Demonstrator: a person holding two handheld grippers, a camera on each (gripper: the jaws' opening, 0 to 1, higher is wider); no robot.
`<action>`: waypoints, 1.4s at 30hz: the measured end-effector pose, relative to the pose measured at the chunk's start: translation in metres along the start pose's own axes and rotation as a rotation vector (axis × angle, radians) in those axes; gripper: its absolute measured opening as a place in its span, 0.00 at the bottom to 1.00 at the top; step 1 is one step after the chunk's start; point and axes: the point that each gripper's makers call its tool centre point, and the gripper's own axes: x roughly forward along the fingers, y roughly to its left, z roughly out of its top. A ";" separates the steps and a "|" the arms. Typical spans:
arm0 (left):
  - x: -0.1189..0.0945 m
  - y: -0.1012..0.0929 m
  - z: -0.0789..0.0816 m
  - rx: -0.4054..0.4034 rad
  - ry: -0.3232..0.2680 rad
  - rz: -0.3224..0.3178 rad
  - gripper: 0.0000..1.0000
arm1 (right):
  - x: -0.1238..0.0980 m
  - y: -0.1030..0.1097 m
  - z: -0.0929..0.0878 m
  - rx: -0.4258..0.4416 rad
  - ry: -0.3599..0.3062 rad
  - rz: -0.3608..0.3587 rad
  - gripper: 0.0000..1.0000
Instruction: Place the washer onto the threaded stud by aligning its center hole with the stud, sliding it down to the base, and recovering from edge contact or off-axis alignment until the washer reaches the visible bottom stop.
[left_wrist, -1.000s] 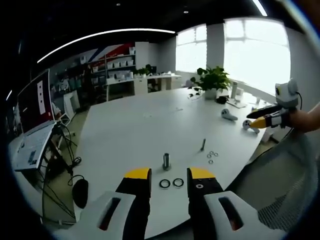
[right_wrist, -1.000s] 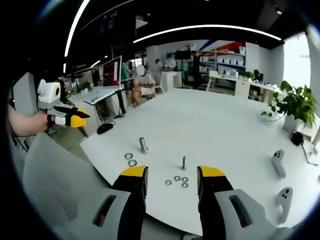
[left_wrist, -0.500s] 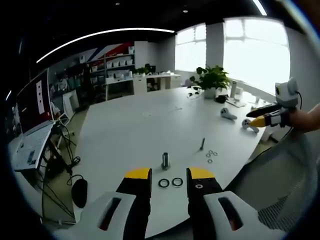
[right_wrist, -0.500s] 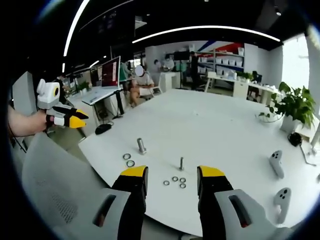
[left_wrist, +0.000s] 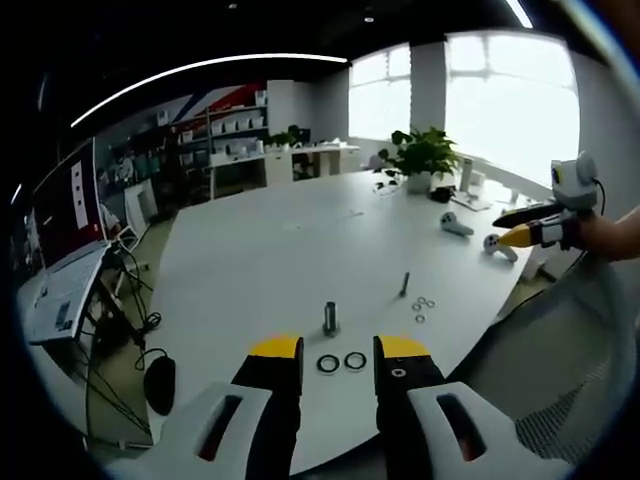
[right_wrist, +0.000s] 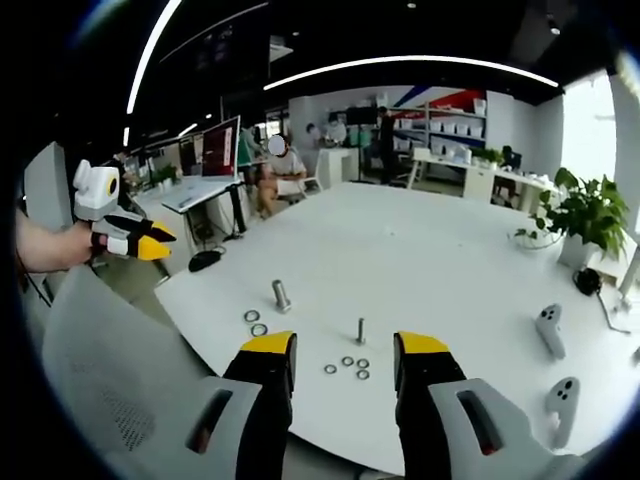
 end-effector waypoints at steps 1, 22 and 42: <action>0.000 0.001 0.000 -0.001 0.000 0.001 0.26 | 0.000 -0.001 0.001 0.001 -0.004 -0.001 0.41; 0.002 -0.004 -0.003 -0.009 0.019 -0.024 0.26 | 0.001 -0.004 0.000 -0.006 -0.001 -0.008 0.40; 0.003 -0.008 -0.008 0.010 0.041 -0.035 0.26 | 0.004 0.004 -0.007 -0.008 0.032 0.031 0.37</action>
